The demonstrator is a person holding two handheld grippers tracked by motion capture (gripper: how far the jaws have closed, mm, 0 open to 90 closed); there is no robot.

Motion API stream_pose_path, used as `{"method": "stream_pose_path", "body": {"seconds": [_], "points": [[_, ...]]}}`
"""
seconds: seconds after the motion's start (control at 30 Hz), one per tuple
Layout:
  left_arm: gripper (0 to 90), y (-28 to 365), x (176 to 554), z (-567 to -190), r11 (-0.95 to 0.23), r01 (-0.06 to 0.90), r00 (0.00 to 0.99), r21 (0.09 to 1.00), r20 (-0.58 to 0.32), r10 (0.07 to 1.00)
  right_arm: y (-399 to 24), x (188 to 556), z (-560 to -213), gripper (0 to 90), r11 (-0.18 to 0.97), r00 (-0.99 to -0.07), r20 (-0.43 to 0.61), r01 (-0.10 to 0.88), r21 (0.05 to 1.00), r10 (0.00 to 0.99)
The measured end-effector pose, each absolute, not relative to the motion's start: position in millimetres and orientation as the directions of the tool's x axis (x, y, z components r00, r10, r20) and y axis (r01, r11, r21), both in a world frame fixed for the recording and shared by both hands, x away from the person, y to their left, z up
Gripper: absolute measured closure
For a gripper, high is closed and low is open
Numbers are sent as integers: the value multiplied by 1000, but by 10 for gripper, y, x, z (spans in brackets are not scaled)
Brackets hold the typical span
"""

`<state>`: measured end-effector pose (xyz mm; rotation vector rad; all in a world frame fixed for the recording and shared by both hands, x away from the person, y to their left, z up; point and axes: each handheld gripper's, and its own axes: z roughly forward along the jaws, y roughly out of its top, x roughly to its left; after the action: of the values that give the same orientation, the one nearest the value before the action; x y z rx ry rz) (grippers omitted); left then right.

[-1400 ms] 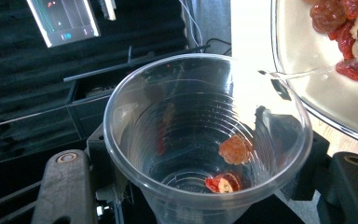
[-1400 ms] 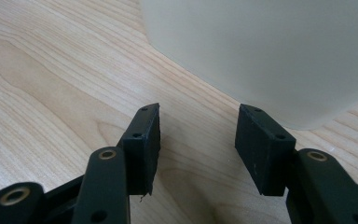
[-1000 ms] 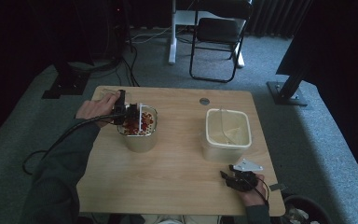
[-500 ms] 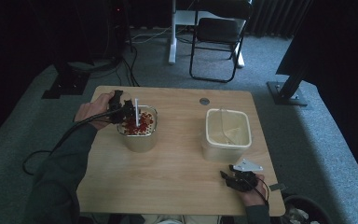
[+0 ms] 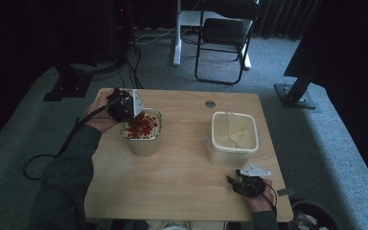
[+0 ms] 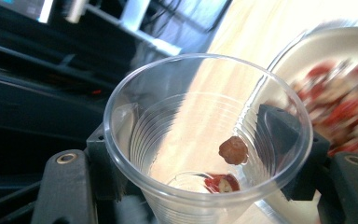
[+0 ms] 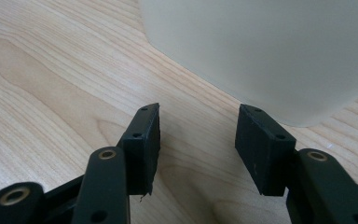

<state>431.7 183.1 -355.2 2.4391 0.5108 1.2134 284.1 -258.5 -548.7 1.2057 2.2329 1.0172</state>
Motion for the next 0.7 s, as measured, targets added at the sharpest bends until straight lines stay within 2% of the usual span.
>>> {"method": "stream_pose_path", "body": {"seconds": [0.07, 0.1, 0.13, 0.17, 0.3, 0.4, 0.6, 0.67, 0.7], "points": [[326, 1874, 4330, -3496, -825, 163, 598, 541, 610, 519, -2584, 2840, -5487, 496, 361, -545, -10, 543, 758, 839], [326, 1874, 4330, -3496, -825, 163, 598, 541, 610, 519, -2584, 2840, -5487, 496, 361, -545, -10, 543, 758, 839], [327, 1970, 4367, -3382, -738, 194, 658, 646, 473, 587, -2587, 2836, -5487, 496, 363, -546, -9, 543, 757, 838], [327, 1996, 4377, -3351, -711, 203, 666, 673, 437, 605, -2588, 2835, -5487, 496, 362, -546, -9, 543, 758, 837], [327, 2094, 4415, -3249, -609, 233, 698, 759, 306, 648, -2588, 2839, -5488, 496, 359, -545, -5, 545, 758, 838], [327, 2125, 4429, -3214, -558, 246, 712, 792, 243, 659, -2590, 2841, -5488, 496, 359, -546, -5, 544, 758, 838], [328, 2100, 4441, -3230, -559, 266, 712, 785, 230, 663, -2589, 2839, -5488, 496, 358, -545, -4, 545, 758, 838], [328, 2092, 4440, -3239, -577, 263, 699, 773, 259, 666, -2589, 2837, -5487, 496, 360, -546, -6, 544, 758, 838], [328, 2067, 4426, -3250, -619, 253, 671, 743, 326, 666, -2590, 2838, -5488, 496, 359, -546, -5, 545, 758, 838]]}}
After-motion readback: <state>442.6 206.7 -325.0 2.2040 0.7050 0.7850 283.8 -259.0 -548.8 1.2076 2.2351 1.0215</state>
